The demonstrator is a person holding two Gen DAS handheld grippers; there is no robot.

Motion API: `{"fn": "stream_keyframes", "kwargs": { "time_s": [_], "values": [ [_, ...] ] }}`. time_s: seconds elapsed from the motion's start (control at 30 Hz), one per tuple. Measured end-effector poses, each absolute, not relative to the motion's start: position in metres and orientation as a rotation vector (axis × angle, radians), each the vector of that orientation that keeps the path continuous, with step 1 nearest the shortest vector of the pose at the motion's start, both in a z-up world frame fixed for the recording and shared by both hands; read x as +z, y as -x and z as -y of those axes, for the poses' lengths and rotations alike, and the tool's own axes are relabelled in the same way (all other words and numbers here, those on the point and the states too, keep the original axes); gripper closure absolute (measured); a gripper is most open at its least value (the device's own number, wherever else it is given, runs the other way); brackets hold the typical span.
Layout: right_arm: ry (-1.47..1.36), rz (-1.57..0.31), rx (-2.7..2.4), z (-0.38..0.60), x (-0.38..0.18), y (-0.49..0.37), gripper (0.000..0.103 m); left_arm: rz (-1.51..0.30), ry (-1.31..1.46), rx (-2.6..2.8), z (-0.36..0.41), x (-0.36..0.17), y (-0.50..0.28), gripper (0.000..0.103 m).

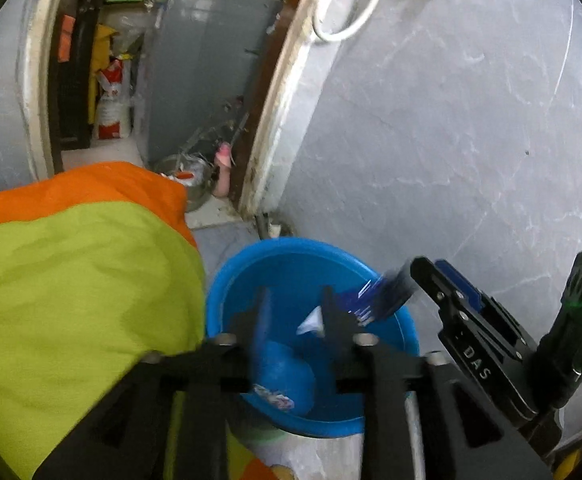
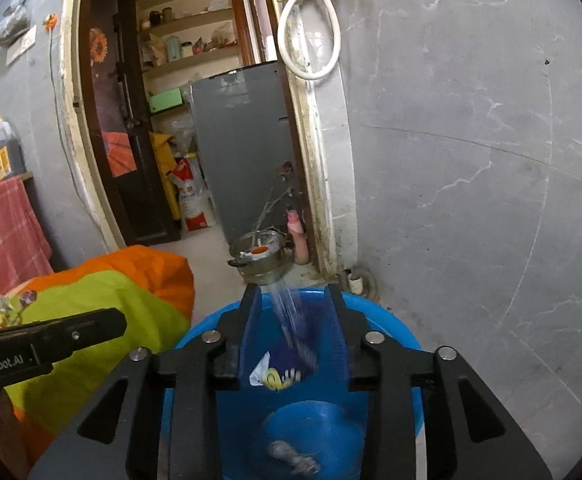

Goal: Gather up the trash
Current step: 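Bring both tools back over the wrapper pile on the blanket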

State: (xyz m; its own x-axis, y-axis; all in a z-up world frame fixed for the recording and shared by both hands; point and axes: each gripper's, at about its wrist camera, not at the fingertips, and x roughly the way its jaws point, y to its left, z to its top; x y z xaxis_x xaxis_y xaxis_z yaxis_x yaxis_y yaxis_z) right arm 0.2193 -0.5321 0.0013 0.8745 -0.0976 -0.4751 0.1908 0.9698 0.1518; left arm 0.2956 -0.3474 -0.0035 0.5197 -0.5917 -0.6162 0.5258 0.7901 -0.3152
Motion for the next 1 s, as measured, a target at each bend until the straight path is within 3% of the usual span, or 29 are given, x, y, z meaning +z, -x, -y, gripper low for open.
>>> {"fn": "stream_keyframes", "kwargs": {
  "time_s": [0.07,0.27,0.33,0.37,0.5,0.57,0.7,1.0],
  "values": [
    [-0.197,-0.468,-0.147,0.53,0.007,-0.217,0.057,-0.741,0.105,-0.654,0.337,0.005,-0.294,0.069],
    [-0.21,-0.44,-0.13,0.521,0.027,-0.212,0.054,-0.677,0.143,-0.603,0.302,0.028,-0.289,0.053],
    [-0.203,-0.414,-0.125,0.514,0.039,-0.207,0.044,-0.653,0.154,-0.582,0.29,0.036,-0.286,0.046],
    [-0.199,-0.393,-0.117,0.509,0.045,-0.203,0.034,-0.636,0.163,-0.563,0.28,0.041,-0.284,0.041],
    [-0.176,-0.328,-0.088,0.492,0.07,-0.192,0.024,-0.565,0.193,-0.487,0.246,0.059,-0.275,0.013],
    [-0.168,-0.297,-0.072,0.482,0.08,-0.186,0.017,-0.521,0.206,-0.446,0.227,0.068,-0.268,0.006],
    [-0.147,-0.229,-0.038,0.458,0.102,-0.172,0.001,-0.443,0.206,-0.368,0.193,0.084,-0.254,0.002],
    [-0.119,-0.119,0.04,0.398,0.123,-0.152,0.0,-0.367,0.159,-0.258,0.129,0.093,-0.223,0.002]
  ]
}}
